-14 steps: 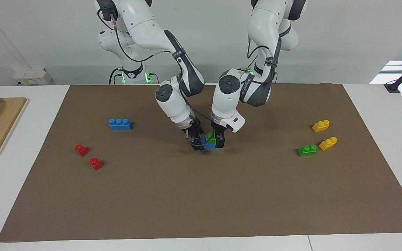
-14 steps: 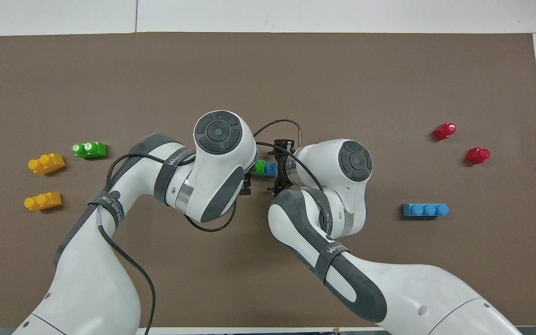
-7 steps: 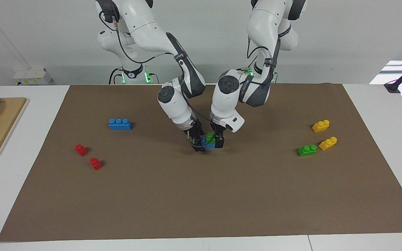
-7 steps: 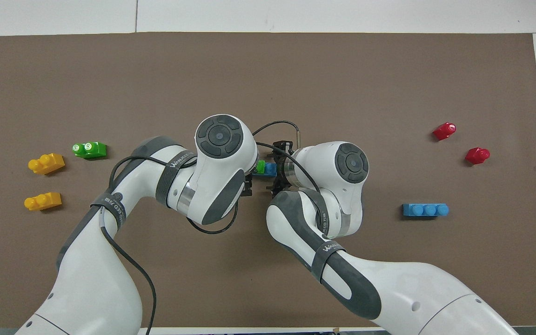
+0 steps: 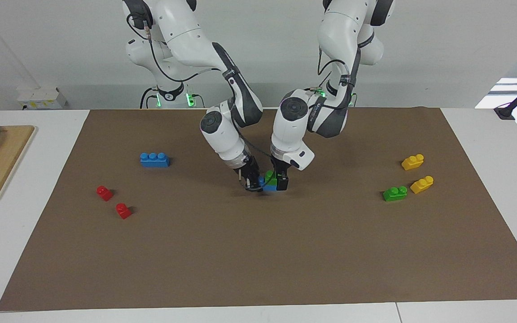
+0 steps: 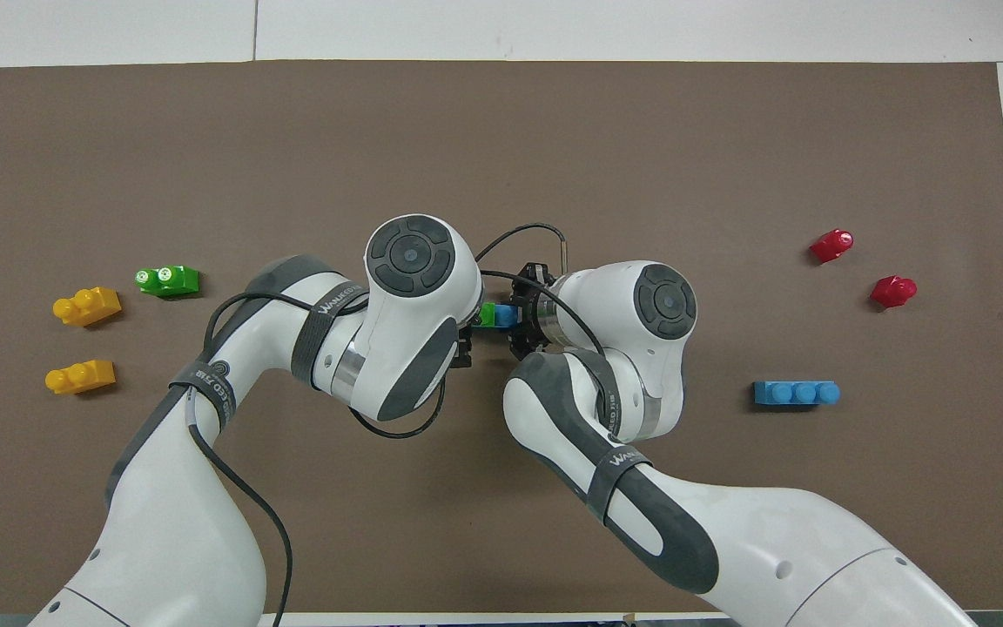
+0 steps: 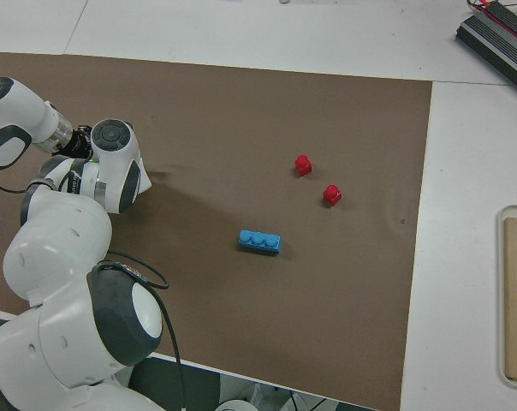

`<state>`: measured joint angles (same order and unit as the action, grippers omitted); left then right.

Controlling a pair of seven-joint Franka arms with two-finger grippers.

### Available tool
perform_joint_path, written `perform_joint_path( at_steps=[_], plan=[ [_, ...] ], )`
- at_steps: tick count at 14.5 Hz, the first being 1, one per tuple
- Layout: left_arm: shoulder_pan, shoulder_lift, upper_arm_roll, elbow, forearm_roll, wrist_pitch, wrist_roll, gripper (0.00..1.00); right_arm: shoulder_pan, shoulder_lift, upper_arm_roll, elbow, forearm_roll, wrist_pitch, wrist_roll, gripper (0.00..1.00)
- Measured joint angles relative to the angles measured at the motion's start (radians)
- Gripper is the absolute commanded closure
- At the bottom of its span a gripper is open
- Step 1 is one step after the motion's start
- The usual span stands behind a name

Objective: Remove green block with left arm and hold with right

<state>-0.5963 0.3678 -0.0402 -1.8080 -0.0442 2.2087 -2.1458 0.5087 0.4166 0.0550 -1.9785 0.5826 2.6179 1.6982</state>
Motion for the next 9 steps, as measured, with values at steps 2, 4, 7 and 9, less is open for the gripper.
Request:
perform_joint_path(
  at_steps=[2, 4, 7, 9],
  plan=[
    [0.000, 0.000, 0.000, -0.001, 0.000, 0.000, 0.000, 0.04, -0.006, 0.000, 0.000, 0.000, 0.001, 0.000, 0.000, 1.00],
    [0.000, -0.001, -0.001, -0.001, 0.000, 0.000, 0.000, 0.13, -0.006, 0.000, 0.000, 0.000, 0.001, 0.000, -0.005, 1.00],
    [-0.001, -0.001, -0.002, -0.001, 0.000, 0.000, -0.009, 0.28, -0.006, 0.001, 0.000, -0.001, 0.038, 0.003, -0.019, 1.00],
    [-0.001, -0.001, -0.002, -0.001, 0.000, 0.000, -0.028, 0.43, -0.006, 0.003, -0.001, -0.002, 0.072, 0.023, -0.037, 1.00]
  ],
)
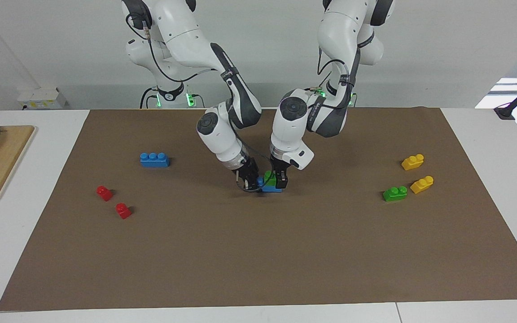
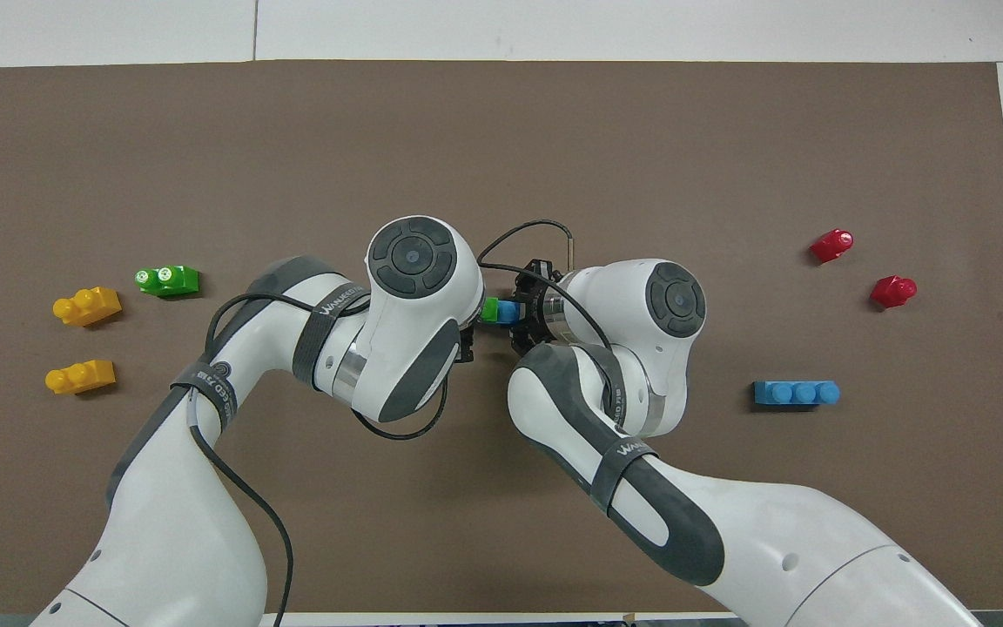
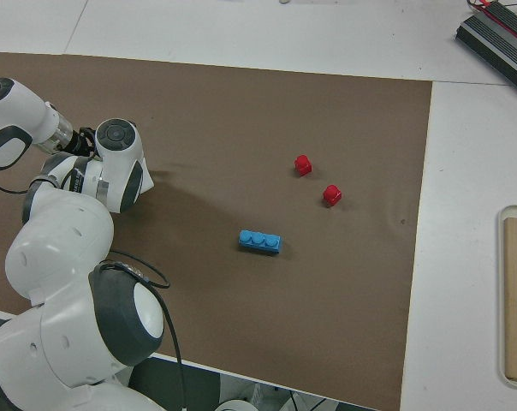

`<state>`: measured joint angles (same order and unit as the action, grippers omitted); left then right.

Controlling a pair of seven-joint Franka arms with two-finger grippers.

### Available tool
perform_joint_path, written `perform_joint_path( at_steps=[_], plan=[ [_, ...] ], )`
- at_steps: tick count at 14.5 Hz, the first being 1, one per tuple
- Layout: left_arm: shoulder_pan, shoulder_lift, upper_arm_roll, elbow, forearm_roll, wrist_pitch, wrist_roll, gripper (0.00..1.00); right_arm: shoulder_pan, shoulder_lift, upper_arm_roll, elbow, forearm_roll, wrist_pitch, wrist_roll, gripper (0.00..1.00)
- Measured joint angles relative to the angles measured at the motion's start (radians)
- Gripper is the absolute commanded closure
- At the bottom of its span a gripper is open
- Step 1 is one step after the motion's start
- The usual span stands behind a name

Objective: Remove green block with left arm and hold with right

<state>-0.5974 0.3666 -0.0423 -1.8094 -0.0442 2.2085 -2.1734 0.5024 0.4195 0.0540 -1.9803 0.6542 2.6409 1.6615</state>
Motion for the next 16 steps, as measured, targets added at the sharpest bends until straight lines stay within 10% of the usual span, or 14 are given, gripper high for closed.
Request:
perform_joint_path(
  at_steps=[5, 16],
  plan=[
    [0.000, -0.002, 0.009, 0.002, 0.001, 0.021, -0.030, 0.94, 0.001, 0.002, 0.000, -0.002, 0.002, 0.007, -0.019, 1.00],
    [0.001, -0.033, 0.008, 0.000, 0.004, 0.018, -0.027, 0.97, 0.000, 0.002, -0.001, 0.001, 0.003, 0.019, -0.029, 1.00]
  ],
)
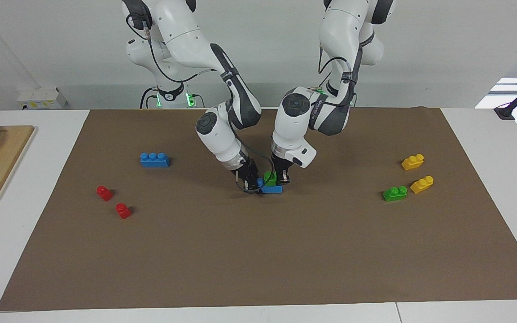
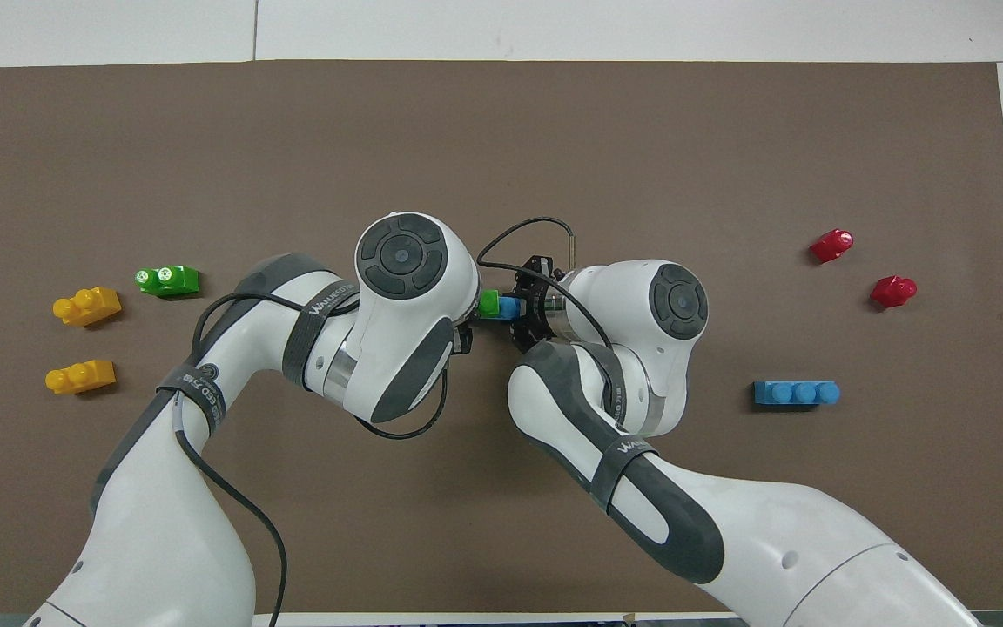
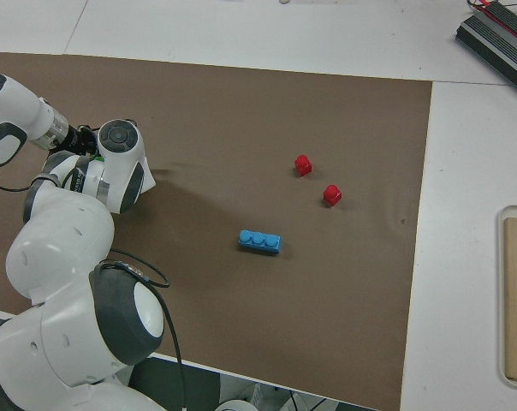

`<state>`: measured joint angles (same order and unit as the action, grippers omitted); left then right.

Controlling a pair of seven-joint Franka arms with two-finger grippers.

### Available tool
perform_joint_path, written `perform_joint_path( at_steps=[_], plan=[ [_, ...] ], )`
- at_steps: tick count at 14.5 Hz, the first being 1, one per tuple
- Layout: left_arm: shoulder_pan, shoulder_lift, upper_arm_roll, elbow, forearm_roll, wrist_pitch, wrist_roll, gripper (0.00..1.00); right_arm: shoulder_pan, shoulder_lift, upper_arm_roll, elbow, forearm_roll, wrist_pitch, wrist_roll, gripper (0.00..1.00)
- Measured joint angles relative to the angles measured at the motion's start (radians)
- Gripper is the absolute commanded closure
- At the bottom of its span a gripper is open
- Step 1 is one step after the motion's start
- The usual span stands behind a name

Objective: Remove green block with left arm and hold with right

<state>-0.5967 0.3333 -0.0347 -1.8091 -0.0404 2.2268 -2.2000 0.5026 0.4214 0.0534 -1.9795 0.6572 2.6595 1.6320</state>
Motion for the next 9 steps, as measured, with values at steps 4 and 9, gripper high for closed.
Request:
perform_joint_path(
  at_steps=[4, 9],
  plan=[
    [0.023, -0.063, 0.004, 0.000, -0.004, -0.021, 0.002, 0.98, 0.000, 0.002, 0.000, -0.001, 0.000, 0.002, 0.000, 1.00],
    [0.080, -0.134, 0.007, -0.003, -0.042, -0.159, 0.196, 0.98, -0.001, 0.003, -0.001, 0.001, 0.000, 0.002, 0.000, 1.00]
  ],
)
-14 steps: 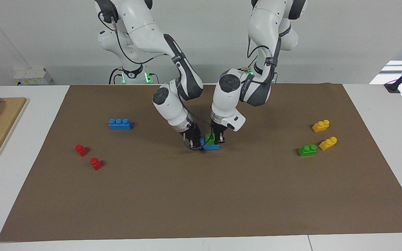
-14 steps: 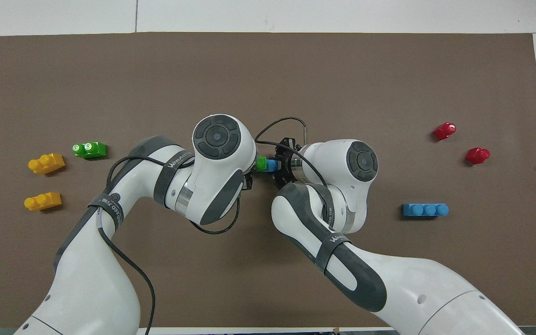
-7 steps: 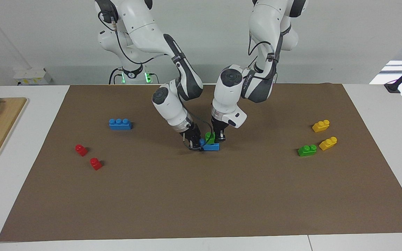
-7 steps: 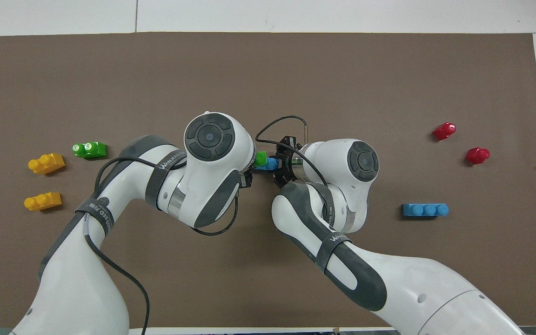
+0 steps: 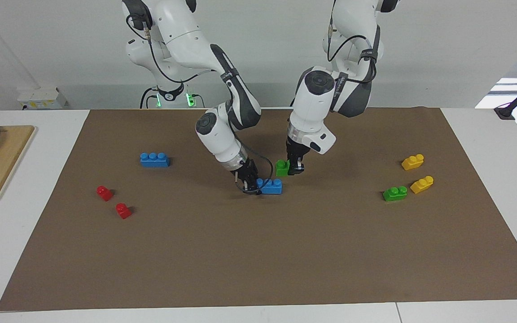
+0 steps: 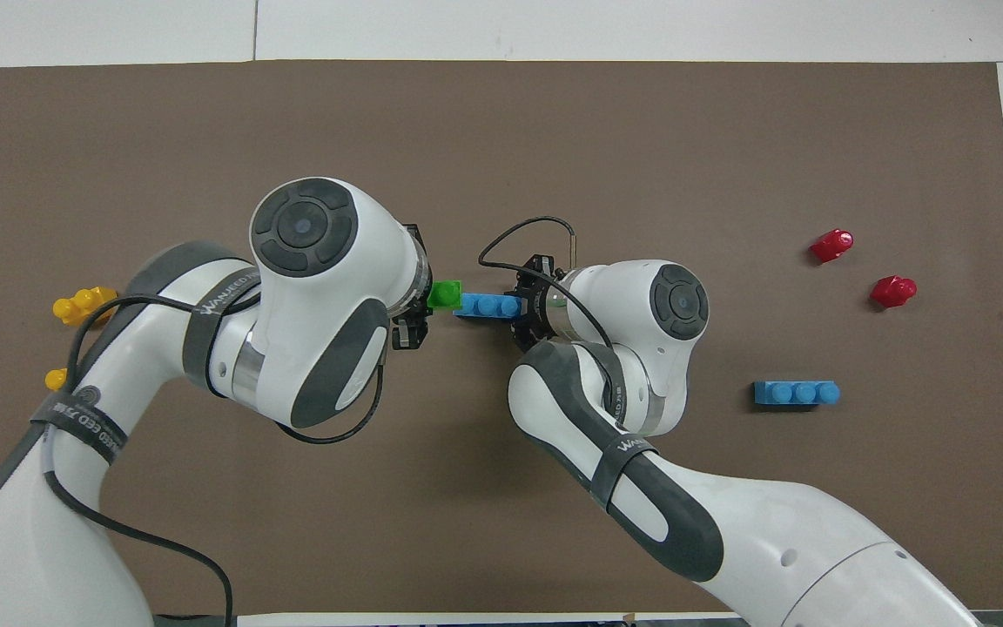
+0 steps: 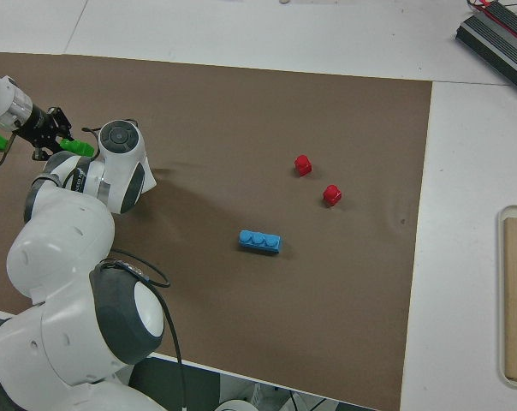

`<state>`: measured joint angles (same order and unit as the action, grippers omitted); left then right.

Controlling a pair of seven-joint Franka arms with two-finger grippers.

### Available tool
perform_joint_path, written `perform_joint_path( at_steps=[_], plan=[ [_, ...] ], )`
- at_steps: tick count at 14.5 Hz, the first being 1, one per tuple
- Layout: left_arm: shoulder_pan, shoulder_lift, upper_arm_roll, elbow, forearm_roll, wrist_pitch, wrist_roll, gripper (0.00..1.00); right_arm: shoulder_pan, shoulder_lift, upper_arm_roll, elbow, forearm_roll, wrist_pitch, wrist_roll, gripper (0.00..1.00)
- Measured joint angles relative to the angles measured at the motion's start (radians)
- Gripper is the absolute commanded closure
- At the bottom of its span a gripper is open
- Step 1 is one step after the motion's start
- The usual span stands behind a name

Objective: Remove green block with left arm and hold with right
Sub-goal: 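Pull the green brick off with the left gripper while the right gripper holds, then lower the green brick by the yellow bricks while the right gripper lowers the blue brick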

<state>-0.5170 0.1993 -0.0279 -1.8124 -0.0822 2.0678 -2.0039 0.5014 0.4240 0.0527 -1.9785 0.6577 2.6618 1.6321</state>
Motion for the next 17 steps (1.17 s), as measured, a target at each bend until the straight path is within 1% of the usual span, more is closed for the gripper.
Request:
perform_joint_path(
  at_steps=[3, 5, 8, 10, 13, 16, 17],
  plan=[
    [0.076, -0.062, 0.003, -0.018, -0.014, -0.108, 0.171, 0.98, -0.017, 0.000, -0.001, 0.032, 0.000, -0.015, -0.034, 1.00],
    [0.133, -0.108, 0.003, -0.065, -0.016, -0.136, 0.306, 0.98, -0.057, 0.000, -0.001, 0.078, 0.000, -0.058, -0.058, 1.00],
    [0.229, -0.169, 0.005, -0.157, -0.018, -0.144, 0.561, 0.98, -0.161, -0.003, -0.006, 0.170, 0.000, -0.213, -0.132, 1.00],
    [0.302, -0.202, 0.007, -0.208, -0.019, -0.152, 0.735, 0.99, -0.245, -0.009, -0.010, 0.206, -0.011, -0.319, -0.182, 1.00],
    [0.426, -0.246, 0.009, -0.274, -0.020, -0.163, 1.033, 1.00, -0.369, -0.011, -0.012, 0.209, -0.062, -0.425, -0.275, 1.00],
    [0.525, -0.269, 0.011, -0.320, -0.021, -0.163, 1.392, 1.00, -0.480, -0.012, -0.015, 0.182, -0.070, -0.480, -0.367, 1.00],
    [0.549, -0.270, 0.011, -0.326, -0.021, -0.163, 1.485, 1.00, -0.517, -0.014, -0.015, 0.168, -0.070, -0.505, -0.405, 1.00]
  ],
)
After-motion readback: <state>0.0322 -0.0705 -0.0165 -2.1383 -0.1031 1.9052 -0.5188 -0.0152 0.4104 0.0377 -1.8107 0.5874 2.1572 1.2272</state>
